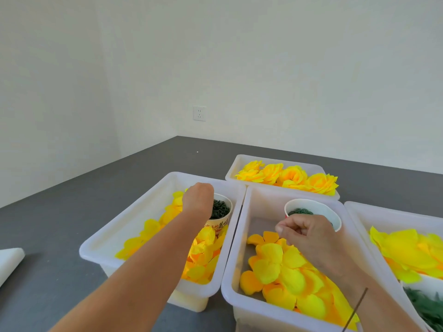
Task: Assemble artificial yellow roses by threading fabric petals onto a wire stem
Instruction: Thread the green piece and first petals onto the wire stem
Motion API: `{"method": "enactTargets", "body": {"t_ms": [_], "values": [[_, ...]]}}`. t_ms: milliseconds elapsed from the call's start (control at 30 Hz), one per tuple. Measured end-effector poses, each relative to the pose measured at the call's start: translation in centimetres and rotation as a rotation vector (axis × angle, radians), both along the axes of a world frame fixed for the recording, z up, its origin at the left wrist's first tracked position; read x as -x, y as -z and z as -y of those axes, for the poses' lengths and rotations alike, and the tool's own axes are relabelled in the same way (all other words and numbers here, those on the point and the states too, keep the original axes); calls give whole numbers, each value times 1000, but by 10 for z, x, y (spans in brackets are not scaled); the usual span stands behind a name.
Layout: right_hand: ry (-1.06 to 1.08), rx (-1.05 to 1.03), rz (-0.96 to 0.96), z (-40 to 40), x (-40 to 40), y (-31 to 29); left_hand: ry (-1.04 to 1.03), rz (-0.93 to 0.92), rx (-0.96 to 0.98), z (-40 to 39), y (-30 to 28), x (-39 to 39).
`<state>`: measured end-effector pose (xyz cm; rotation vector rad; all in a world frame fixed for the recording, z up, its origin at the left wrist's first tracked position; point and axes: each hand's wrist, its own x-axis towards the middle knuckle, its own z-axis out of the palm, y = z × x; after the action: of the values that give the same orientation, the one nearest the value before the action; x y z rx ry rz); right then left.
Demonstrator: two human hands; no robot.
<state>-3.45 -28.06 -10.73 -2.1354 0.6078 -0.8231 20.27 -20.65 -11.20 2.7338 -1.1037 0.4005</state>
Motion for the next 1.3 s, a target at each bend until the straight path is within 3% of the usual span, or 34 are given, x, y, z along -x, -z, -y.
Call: {"method": "enactTargets", "body": {"t_ms": [100, 167, 267, 333, 433, 567, 667, 800, 1100, 1300], "values": [[15, 1, 6, 0, 1, 1, -10, -60, 140, -2, -3, -1], [22, 4, -3, 1, 2, 1, 9, -197, 361, -5, -7, 1], [23, -1, 2, 1, 4, 1, 108, -659, 845, -12, -21, 11], [11, -50, 35, 0, 4, -1, 241, -965, 1043, -22, -36, 27], [1, -187, 125, -5, 9, -12, 465, -1273, 1166, -39, -55, 60], [-38, -213, 331, -20, 27, -49, 639, -1458, 1199, -59, -70, 102], [-123, -262, 478, -44, 39, -72, 718, -1534, 1140, -70, -77, 133], [-172, -363, 513, -69, 50, -77, 791, -1546, 1115, -79, -80, 170], [-236, -748, 540, -90, 68, -77, 880, -1375, 1062, -97, -81, 193], [-230, -838, 494, -88, 80, -83, 867, -1185, 1040, -101, -79, 197]]}}
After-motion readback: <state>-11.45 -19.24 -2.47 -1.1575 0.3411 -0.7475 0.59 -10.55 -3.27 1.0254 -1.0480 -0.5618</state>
